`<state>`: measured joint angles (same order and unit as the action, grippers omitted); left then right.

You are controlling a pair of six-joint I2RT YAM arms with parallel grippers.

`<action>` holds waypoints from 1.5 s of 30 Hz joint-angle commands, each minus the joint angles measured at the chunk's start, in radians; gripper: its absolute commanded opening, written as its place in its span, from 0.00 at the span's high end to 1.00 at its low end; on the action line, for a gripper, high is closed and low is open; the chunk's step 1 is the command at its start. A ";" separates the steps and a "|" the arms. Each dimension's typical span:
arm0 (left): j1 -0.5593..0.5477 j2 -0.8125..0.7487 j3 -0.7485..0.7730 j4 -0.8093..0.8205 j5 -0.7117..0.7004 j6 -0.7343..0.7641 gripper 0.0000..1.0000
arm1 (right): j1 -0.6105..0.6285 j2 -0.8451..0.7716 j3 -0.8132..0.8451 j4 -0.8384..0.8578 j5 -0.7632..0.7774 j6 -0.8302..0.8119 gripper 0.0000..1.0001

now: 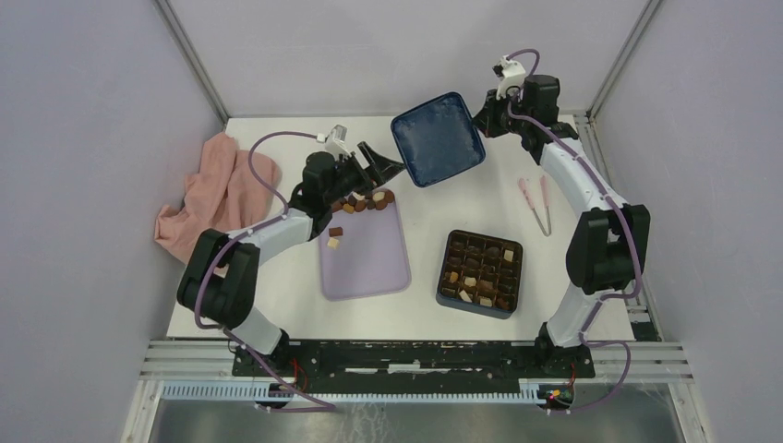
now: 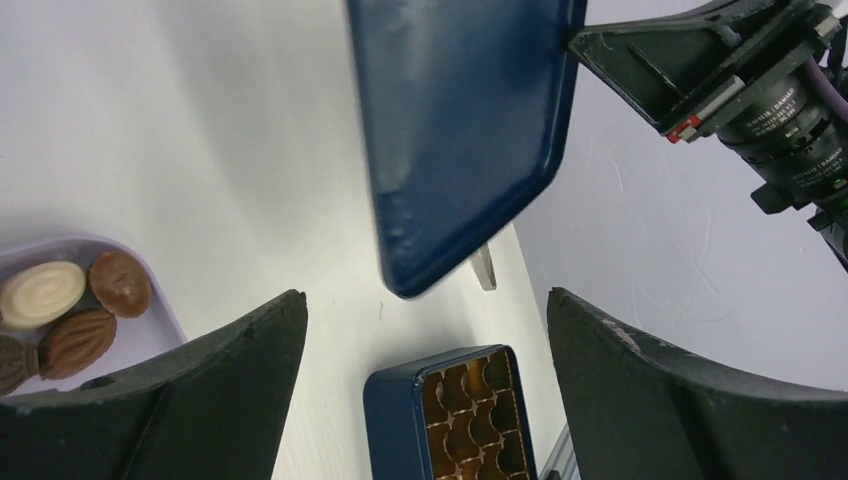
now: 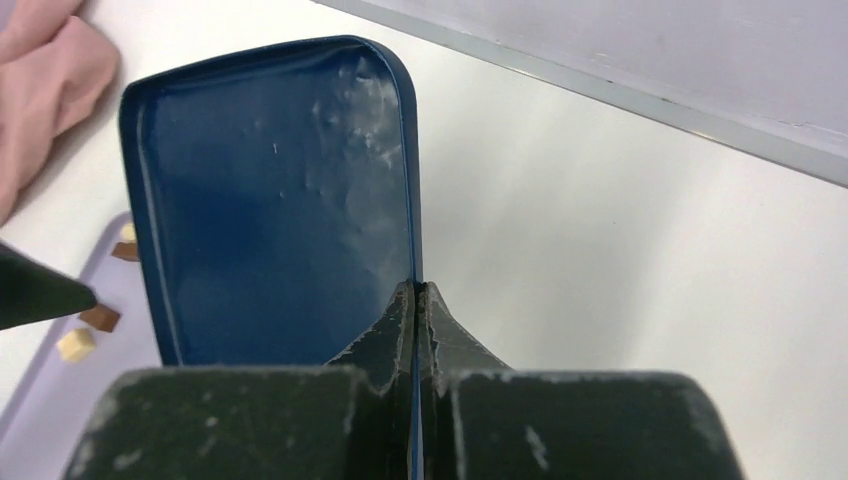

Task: Pack the chocolate
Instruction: Pick up the box lid from the center of the board.

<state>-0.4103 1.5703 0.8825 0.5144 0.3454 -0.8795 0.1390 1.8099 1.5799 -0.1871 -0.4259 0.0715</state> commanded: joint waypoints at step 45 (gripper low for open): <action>0.048 0.029 0.492 -0.637 -0.105 -0.689 0.98 | 0.020 -0.646 -0.440 -0.079 -0.631 -1.469 0.02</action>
<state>-0.3569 1.6451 1.2549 0.2356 0.3012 -1.3792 0.0704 1.3437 1.3762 -0.4206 -1.0210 -0.9833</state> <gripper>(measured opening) 0.165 0.975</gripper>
